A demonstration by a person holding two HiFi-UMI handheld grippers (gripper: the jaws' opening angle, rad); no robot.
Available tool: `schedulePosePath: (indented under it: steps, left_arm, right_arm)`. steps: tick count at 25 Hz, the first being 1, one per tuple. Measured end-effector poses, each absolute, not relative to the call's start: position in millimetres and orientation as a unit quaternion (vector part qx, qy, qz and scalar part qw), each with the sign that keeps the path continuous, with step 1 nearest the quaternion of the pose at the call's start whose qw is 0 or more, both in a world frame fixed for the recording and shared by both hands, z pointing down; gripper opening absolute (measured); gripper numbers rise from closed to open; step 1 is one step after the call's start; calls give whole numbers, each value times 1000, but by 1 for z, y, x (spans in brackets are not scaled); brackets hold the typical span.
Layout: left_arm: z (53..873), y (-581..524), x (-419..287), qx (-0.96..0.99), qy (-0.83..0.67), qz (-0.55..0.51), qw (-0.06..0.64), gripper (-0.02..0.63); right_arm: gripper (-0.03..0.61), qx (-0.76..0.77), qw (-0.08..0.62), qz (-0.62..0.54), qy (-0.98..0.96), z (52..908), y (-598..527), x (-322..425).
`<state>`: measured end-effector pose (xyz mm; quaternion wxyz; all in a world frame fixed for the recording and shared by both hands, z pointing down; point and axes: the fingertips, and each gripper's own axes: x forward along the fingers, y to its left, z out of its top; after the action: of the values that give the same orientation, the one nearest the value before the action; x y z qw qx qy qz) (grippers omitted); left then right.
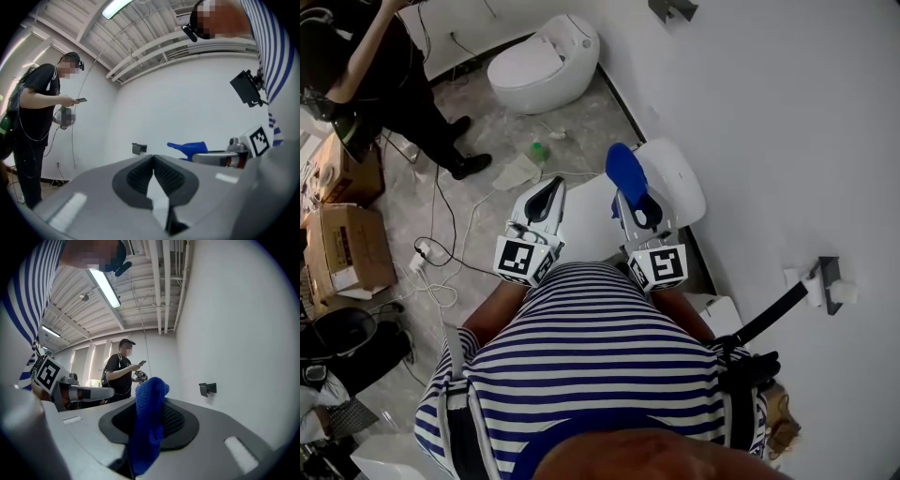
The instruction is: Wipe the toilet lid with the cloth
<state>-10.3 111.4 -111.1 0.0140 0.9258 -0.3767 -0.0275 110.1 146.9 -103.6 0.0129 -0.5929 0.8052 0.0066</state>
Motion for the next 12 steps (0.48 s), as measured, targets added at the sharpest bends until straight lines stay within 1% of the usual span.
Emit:
schedulePosePath:
  steps: [12]
  left_arm:
    - [-111, 112, -13, 926, -377, -29, 19, 2]
  right_arm:
    - [109, -593, 12, 8, 805, -105, 151, 106]
